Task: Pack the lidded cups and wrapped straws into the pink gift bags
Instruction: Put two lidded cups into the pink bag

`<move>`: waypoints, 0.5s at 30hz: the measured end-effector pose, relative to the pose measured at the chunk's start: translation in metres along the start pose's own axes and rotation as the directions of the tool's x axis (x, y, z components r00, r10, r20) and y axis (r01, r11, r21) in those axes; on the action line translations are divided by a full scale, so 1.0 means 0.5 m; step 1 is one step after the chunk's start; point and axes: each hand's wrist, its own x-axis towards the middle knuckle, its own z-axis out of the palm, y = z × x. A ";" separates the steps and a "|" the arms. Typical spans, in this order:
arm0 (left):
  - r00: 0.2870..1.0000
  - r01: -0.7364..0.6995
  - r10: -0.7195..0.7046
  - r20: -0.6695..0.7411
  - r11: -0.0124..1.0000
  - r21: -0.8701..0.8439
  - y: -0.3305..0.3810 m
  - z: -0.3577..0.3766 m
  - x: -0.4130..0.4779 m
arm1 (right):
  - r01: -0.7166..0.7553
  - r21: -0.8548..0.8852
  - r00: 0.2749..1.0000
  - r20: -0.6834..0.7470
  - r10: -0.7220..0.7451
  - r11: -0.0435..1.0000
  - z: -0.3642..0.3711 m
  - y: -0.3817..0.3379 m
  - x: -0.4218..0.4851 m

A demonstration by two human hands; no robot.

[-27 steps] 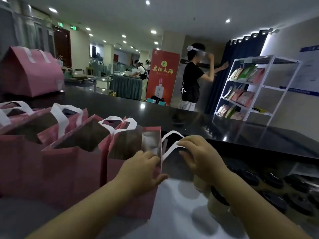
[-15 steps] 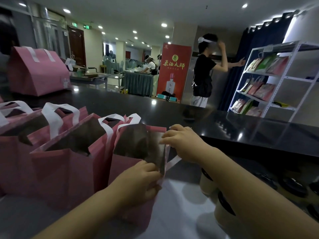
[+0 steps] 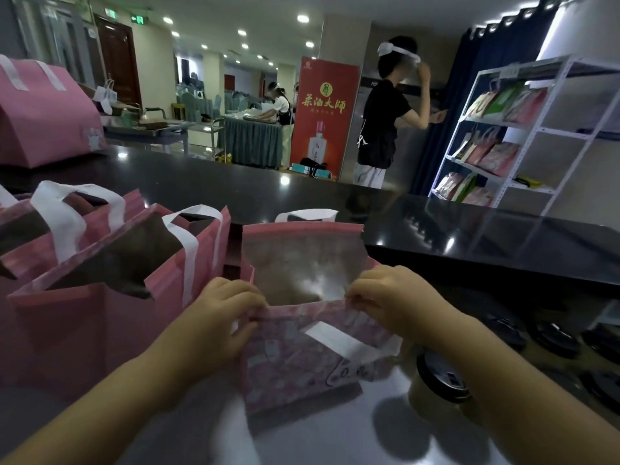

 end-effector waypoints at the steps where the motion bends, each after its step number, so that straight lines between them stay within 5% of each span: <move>1: 1.000 0.018 -0.018 -0.007 1.000 0.009 -0.005 0.001 0.001 | 0.005 0.016 1.000 -0.019 -0.004 1.000 0.002 -0.009 -0.005; 7: 0.987 0.146 -0.146 -0.063 0.989 -0.006 -0.017 0.002 0.017 | -0.084 0.144 0.992 -0.077 0.096 0.986 0.005 -0.053 -0.011; 15: 0.995 0.051 -0.050 -0.085 0.999 0.015 0.029 -0.041 0.061 | -0.203 0.397 0.933 -0.200 0.301 0.895 -0.060 -0.044 -0.059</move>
